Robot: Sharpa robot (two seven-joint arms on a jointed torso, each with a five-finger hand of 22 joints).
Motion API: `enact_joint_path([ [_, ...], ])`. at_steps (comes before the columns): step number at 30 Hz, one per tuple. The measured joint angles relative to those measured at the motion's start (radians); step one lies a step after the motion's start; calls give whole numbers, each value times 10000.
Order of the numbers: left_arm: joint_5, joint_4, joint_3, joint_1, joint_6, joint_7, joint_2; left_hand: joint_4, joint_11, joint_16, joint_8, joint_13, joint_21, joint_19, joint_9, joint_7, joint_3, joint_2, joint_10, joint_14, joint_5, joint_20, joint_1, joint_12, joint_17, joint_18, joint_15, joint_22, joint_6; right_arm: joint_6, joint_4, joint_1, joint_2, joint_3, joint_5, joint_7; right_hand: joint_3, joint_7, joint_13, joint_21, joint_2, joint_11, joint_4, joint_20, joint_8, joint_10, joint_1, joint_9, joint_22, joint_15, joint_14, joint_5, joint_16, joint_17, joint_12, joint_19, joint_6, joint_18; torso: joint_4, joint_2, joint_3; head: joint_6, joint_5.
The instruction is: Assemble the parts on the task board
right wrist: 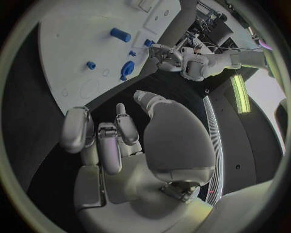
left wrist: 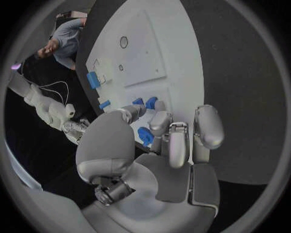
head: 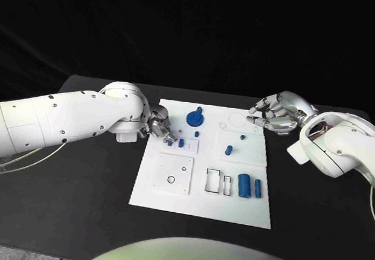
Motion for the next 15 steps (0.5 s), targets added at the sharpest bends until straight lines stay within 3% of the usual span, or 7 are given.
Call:
enact_joint_path([
  [15,96,71,39,-6,-338,47,-101,356,19,0,-37,84,-87,0,46,182,-966,-103,-60,0,80,0,-108,87,0,0,0,25,-183,-32,-2,-1,-11,0,5,2,-11,-36,-23,0,-40,0,68,0,0,1,-40,1,-10,0,0,0,0,-1,-48,0,-36,0,0,3,0,8,-5],
])
